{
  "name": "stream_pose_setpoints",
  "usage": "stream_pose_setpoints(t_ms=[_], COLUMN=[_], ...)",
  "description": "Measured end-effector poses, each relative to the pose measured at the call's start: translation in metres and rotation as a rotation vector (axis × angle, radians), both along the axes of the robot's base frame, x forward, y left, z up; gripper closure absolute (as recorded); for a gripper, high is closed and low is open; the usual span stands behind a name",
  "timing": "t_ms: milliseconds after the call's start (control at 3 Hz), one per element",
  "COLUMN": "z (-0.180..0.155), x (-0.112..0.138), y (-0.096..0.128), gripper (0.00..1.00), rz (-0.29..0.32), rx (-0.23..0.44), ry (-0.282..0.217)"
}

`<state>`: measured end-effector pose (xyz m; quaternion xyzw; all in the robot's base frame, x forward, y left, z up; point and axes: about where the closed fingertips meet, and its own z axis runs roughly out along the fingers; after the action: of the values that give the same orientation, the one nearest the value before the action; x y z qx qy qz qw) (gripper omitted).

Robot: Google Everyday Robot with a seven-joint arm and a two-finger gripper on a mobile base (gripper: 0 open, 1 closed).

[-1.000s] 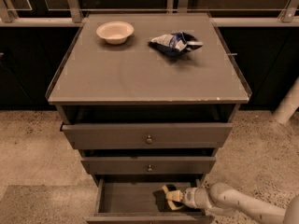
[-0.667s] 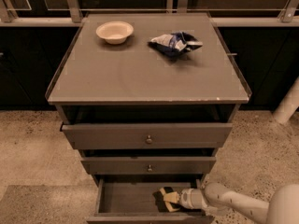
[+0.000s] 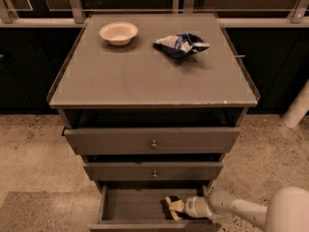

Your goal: Place sponge into bottom drawer

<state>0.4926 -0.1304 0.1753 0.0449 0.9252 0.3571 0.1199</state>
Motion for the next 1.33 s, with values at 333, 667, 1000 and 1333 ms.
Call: stream_pose_setpoints(t_ms=[333, 667, 1000, 1333], z=[0.0, 0.0, 0.0, -0.0001], x=[0.0, 0.0, 0.0, -0.0001], y=[0.0, 0.0001, 0.0001, 0.0002], gripper=[0.59, 0.36, 0.12, 0.0], rz=[0.0, 0.0, 0.0, 0.0], rx=[0.0, 0.0, 0.0, 0.0], ry=[0.0, 0.0, 0.0, 0.0])
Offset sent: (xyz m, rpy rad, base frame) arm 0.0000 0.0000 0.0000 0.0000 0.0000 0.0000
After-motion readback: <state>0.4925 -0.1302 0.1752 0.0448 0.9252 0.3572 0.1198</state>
